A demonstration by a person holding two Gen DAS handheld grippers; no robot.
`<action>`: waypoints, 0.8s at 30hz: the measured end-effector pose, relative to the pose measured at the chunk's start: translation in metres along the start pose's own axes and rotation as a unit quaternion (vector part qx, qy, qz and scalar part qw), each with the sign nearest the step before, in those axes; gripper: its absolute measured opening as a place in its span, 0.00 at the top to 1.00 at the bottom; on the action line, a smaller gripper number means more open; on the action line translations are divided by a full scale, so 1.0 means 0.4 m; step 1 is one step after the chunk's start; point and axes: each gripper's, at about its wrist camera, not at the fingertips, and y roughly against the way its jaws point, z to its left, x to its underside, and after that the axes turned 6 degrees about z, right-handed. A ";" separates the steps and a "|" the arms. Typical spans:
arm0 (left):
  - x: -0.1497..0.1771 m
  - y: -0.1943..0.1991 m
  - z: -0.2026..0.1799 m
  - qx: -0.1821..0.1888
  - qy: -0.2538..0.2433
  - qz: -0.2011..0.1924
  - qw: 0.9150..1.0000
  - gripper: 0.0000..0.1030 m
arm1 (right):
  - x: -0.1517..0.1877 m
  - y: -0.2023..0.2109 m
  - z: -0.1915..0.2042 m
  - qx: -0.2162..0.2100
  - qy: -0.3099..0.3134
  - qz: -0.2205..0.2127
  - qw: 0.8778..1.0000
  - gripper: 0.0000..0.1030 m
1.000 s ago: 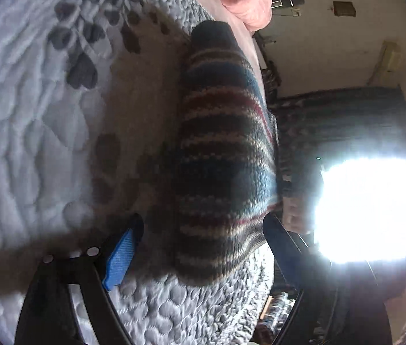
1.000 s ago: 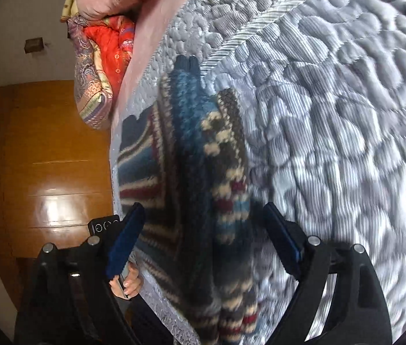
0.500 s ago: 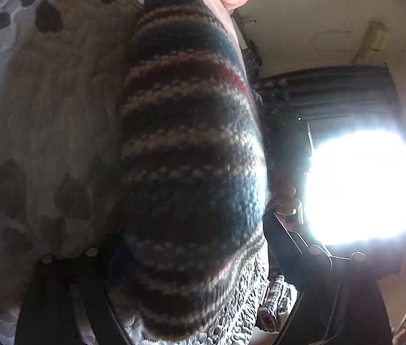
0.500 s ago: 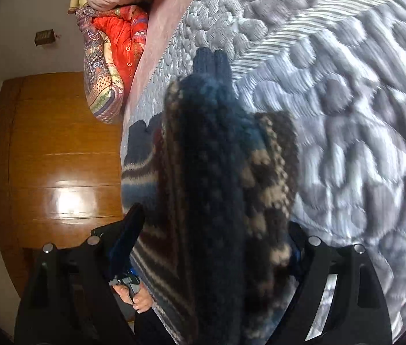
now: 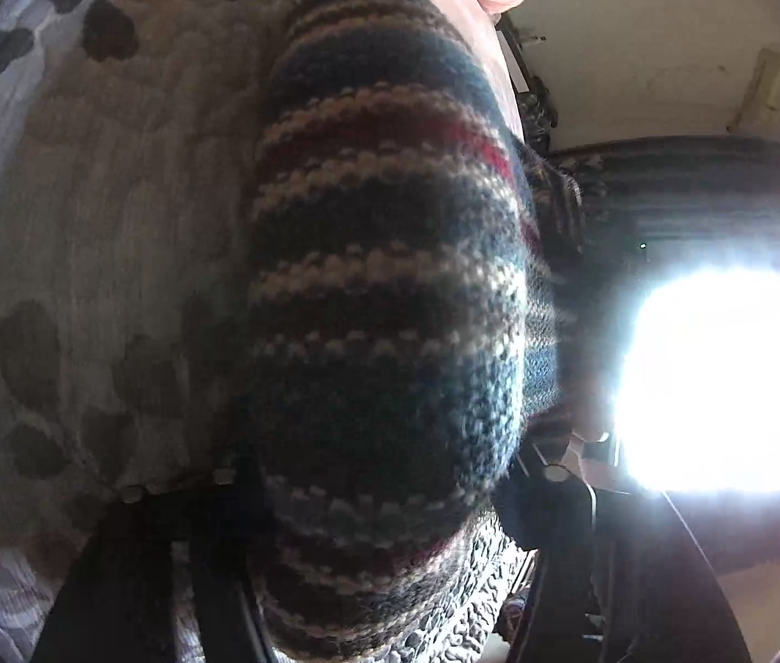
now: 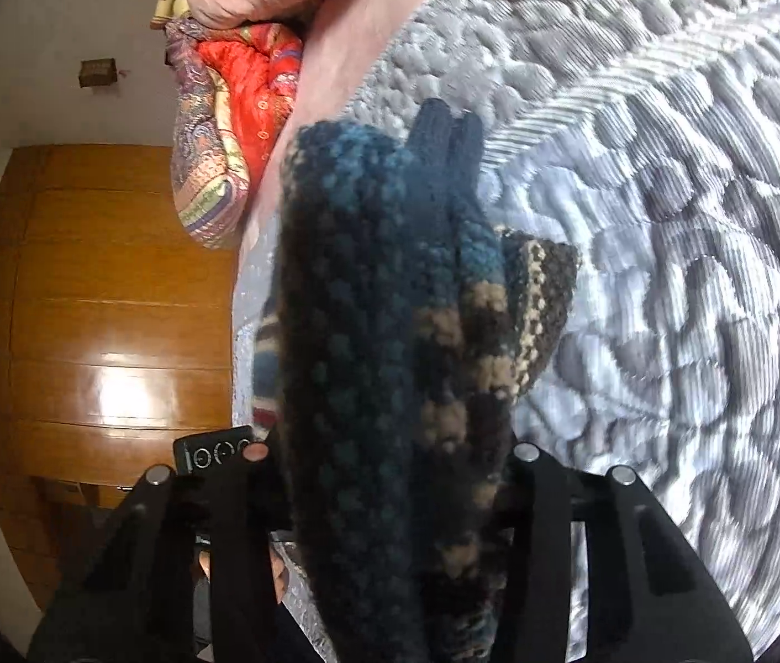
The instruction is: Fold small clothes
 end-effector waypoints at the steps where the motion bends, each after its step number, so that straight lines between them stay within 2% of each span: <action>1: 0.003 0.002 -0.003 0.000 -0.001 -0.001 1.000 0.48 | 0.003 0.005 0.009 0.000 0.002 -0.003 1.000 0.59; 6: 0.029 0.034 -0.032 0.004 -0.016 -0.002 1.000 0.57 | 0.014 0.014 0.059 -0.006 0.006 -0.015 1.000 0.60; 15: 0.096 0.168 -0.073 0.002 -0.030 -0.014 0.999 0.59 | 0.081 -0.024 0.173 -0.026 0.022 -0.006 0.999 0.61; 19: 0.196 0.247 -0.029 0.009 -0.021 -0.030 0.999 0.59 | 0.140 -0.082 0.232 -0.044 0.027 0.013 0.999 0.61; 24: 0.372 0.353 0.052 0.008 0.010 -0.043 0.999 0.59 | 0.244 -0.215 0.276 -0.056 0.025 0.058 0.996 0.61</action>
